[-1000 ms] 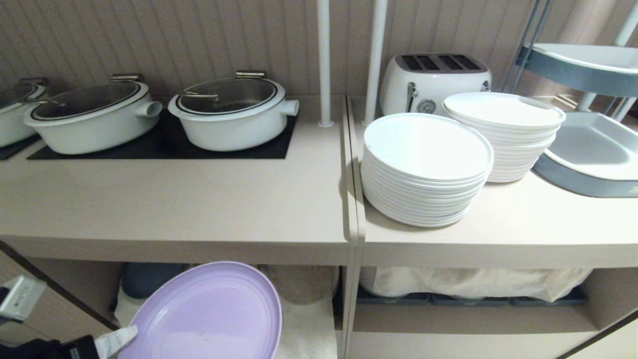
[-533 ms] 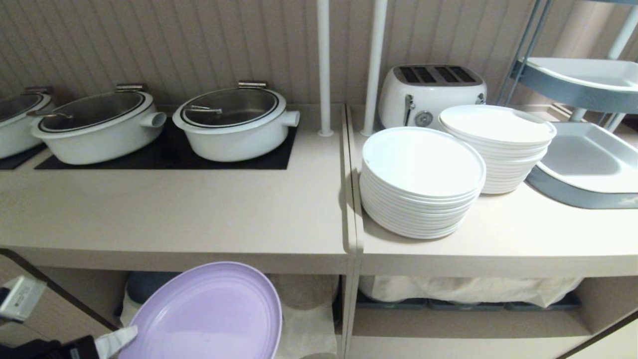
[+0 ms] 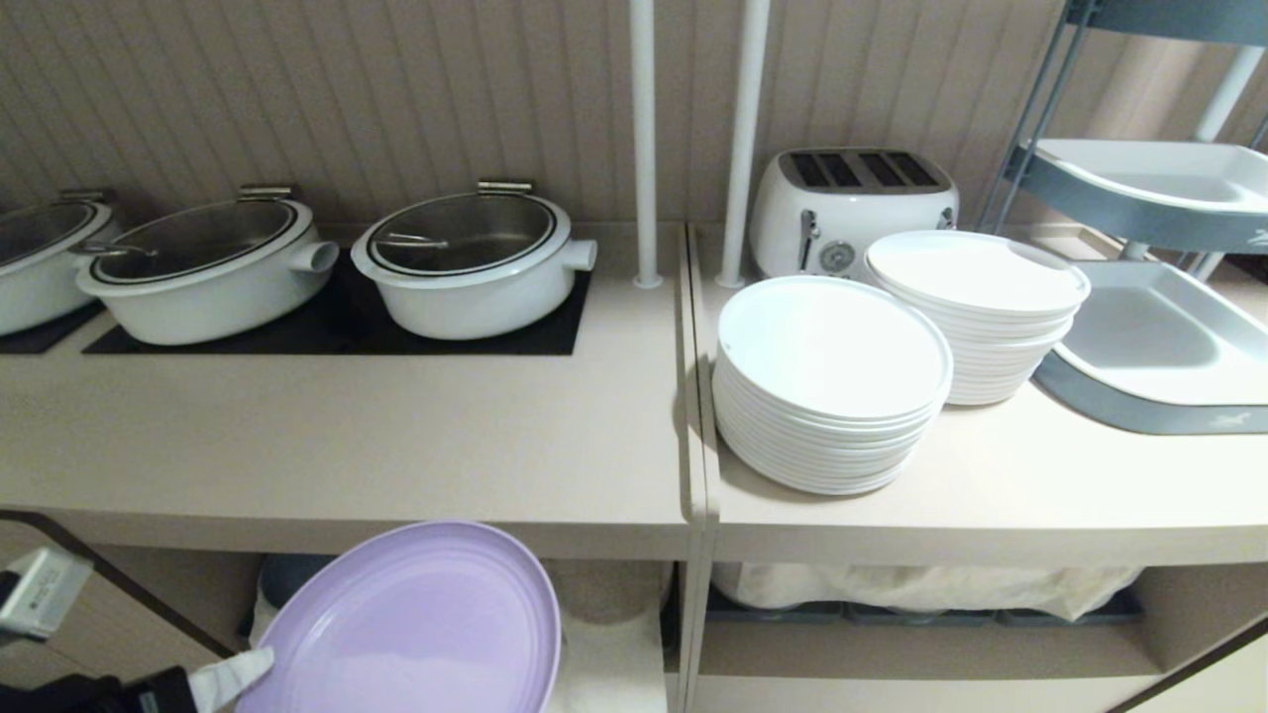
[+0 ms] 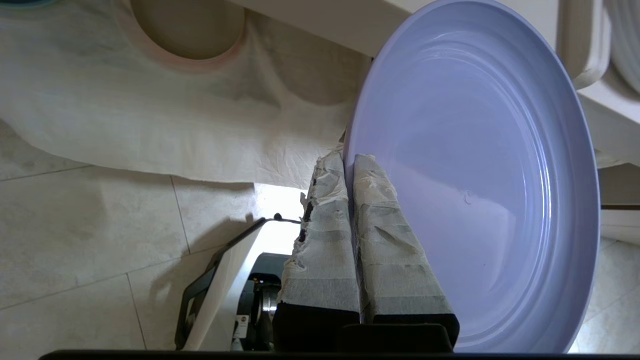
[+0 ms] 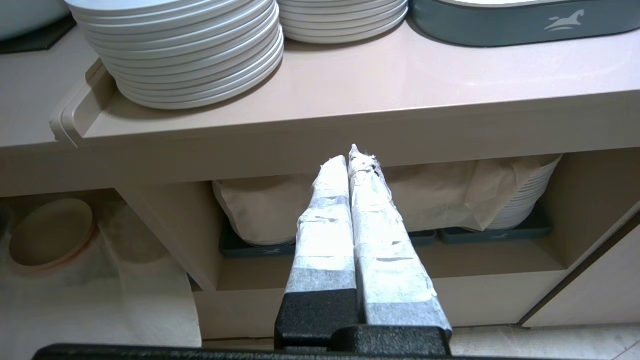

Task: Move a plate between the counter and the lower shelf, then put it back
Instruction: Put the plate

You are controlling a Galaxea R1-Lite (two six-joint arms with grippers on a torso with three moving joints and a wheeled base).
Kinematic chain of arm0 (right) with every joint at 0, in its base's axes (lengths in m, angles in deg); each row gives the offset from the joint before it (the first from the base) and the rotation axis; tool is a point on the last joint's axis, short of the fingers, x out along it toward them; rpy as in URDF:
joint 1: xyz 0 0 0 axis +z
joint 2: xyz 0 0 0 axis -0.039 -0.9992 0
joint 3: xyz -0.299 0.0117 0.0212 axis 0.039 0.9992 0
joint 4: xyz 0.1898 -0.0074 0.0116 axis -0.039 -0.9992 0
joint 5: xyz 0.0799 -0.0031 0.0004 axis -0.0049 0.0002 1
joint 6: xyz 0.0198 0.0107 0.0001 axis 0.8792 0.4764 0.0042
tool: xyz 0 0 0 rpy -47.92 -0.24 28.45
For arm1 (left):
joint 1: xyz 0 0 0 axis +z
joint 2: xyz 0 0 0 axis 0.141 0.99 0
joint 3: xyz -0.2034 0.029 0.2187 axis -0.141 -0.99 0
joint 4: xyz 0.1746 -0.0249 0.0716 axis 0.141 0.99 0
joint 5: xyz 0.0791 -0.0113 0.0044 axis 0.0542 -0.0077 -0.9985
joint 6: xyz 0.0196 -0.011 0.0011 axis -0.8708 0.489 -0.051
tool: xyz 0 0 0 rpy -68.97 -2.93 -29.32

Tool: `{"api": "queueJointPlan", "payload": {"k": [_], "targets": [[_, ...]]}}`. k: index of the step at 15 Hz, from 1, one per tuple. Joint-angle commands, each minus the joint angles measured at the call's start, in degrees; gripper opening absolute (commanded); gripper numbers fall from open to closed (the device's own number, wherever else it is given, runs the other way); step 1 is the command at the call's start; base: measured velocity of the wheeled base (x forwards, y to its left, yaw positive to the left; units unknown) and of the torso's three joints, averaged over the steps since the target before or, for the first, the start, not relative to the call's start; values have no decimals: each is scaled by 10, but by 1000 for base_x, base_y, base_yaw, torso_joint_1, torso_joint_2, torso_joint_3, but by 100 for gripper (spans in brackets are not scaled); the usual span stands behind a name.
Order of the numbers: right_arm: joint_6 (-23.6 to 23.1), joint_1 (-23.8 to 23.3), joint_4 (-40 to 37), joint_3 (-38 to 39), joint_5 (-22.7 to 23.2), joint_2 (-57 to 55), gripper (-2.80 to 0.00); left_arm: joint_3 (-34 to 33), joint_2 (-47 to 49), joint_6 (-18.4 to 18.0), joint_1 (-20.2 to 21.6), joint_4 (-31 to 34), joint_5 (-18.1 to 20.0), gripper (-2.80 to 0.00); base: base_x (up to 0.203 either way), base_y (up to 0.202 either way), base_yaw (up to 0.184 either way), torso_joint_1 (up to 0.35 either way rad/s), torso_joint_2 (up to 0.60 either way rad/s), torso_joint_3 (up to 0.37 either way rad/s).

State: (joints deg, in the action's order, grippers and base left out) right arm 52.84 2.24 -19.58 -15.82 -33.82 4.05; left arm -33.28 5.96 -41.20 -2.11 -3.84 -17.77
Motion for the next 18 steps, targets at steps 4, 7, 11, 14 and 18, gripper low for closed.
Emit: {"api": "queueJointPlan", "payload": {"k": [4, 7, 11, 14, 18], "targets": [[0, 1, 0, 0, 0, 0, -280, 2, 1, 5, 0, -1, 0, -280, 0, 0, 0, 149, -297, -155], [0, 0, 0, 0, 1, 0, -280, 2, 0, 7, 0, -1, 0, -280, 0, 0, 0, 54, -124, -56], [0, 0, 0, 0, 0, 0, -280, 3, -3, 7, 0, -1, -1, -280, 0, 0, 0, 0, 0, 0], [0, 1, 0, 0, 0, 0, -280, 2, -3, 7, 0, -1, -1, -280, 0, 0, 0, 0, 0, 0], [1, 1, 0, 0, 0, 0, -280, 1, -5, 7, 0, -1, -2, -280, 0, 0, 0, 0, 0, 0]]}}
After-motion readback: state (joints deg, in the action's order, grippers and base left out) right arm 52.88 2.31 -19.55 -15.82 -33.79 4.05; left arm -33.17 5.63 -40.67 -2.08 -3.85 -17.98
